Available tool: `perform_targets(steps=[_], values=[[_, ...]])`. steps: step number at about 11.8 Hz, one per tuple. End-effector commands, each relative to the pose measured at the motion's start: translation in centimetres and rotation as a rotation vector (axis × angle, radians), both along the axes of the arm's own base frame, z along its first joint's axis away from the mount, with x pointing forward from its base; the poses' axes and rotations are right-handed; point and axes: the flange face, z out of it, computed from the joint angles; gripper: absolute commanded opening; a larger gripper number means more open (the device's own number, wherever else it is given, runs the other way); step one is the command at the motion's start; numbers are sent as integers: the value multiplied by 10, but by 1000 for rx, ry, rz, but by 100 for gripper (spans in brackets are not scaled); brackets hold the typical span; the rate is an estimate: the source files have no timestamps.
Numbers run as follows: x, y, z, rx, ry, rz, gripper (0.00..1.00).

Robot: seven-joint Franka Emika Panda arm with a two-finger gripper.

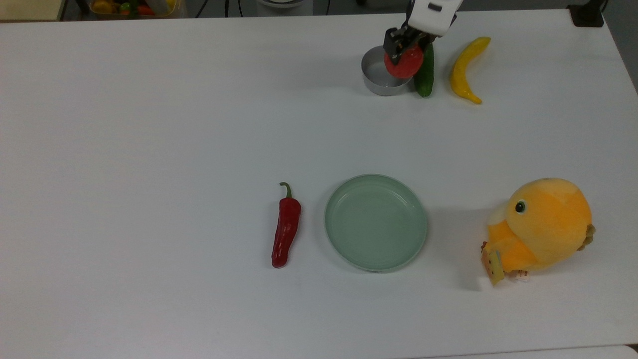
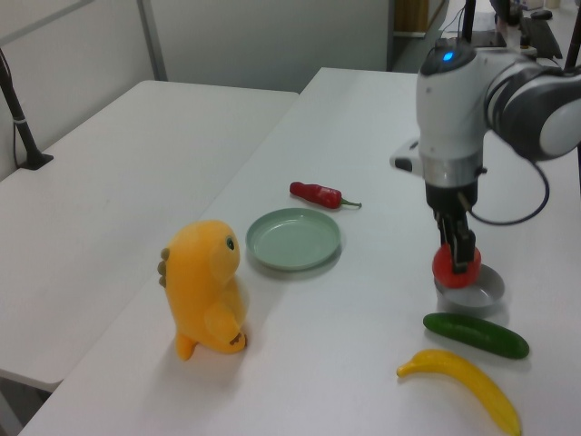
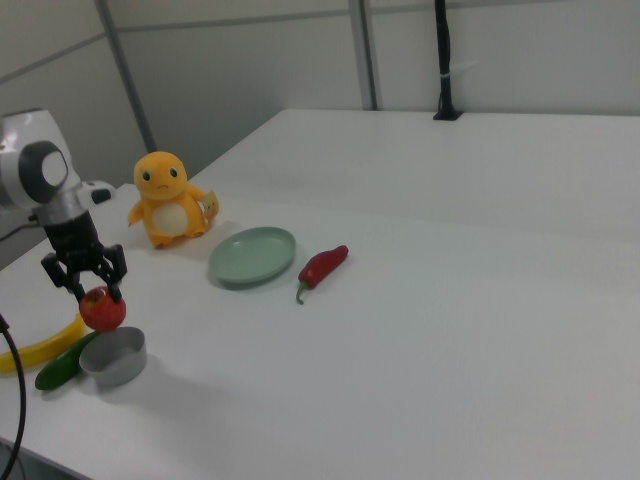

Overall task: Red apple placed in the center of the desktop
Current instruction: 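Lift the apple out of the bowl and carry it toward the table center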

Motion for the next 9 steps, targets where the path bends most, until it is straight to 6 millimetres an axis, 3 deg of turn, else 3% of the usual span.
perform_targets(steps=[1,3,5,7,9], values=[[5,-3,47,38,-85,-46,34],[36,-39,60,53,-119,-132,34],[76,-103,52,36,-119,-235,34],[128,-172,42,60,-158,-364,34],[153,-230,22,63,-190,-467,34]])
